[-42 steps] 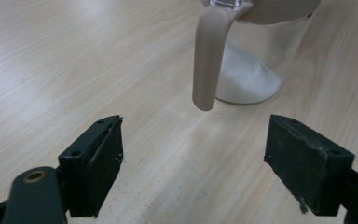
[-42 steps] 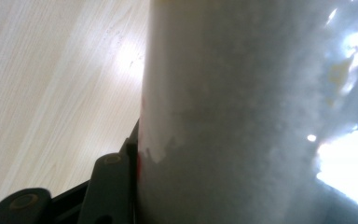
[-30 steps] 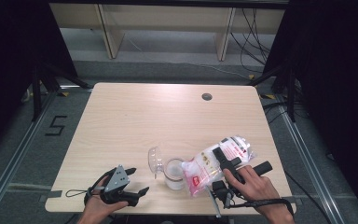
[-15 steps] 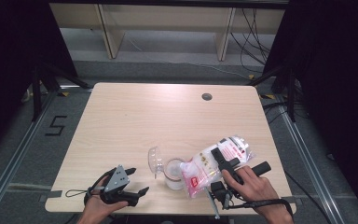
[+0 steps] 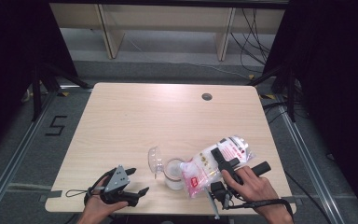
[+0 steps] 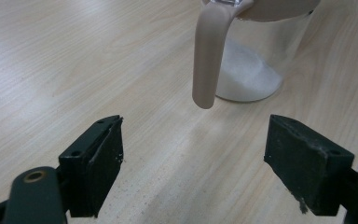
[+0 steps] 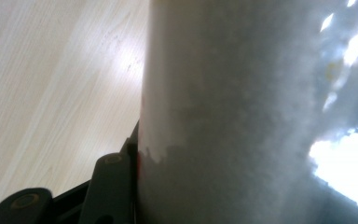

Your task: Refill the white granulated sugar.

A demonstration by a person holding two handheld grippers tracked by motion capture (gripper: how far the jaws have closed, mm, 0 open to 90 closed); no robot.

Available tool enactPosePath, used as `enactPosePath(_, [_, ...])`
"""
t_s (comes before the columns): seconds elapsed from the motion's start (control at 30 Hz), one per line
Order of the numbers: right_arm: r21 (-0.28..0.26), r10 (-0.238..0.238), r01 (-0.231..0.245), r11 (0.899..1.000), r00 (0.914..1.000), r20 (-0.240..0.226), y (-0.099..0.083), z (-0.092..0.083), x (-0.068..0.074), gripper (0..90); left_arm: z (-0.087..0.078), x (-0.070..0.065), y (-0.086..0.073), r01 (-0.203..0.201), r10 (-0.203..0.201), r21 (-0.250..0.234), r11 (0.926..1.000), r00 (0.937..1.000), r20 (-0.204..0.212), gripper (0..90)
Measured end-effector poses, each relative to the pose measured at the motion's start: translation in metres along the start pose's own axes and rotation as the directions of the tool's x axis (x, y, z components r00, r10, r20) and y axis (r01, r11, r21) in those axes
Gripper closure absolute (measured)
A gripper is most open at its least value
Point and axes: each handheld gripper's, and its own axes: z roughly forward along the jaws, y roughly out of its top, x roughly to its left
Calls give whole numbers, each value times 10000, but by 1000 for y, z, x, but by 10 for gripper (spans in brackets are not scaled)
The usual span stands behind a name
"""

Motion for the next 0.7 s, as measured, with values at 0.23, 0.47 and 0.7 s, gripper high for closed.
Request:
enactPosePath(0.23, [-51, -54, 55, 10000, 9998, 194, -1, 1, 1, 540, -1, 1, 0, -95, 95, 85, 9999, 10000, 11, 190])
enactPosePath(0.47, [67, 286, -286, 9996, 9996, 40, -2, 1, 4, 542, -1, 1, 0, -98, 98, 123, 9999, 9999, 33, 190])
enactPosePath(0.7, [296, 77, -79, 9995, 10000, 54, -2, 0, 4, 544, 1, 0, 0, -172, 172, -89, 9998, 9998, -24, 190])
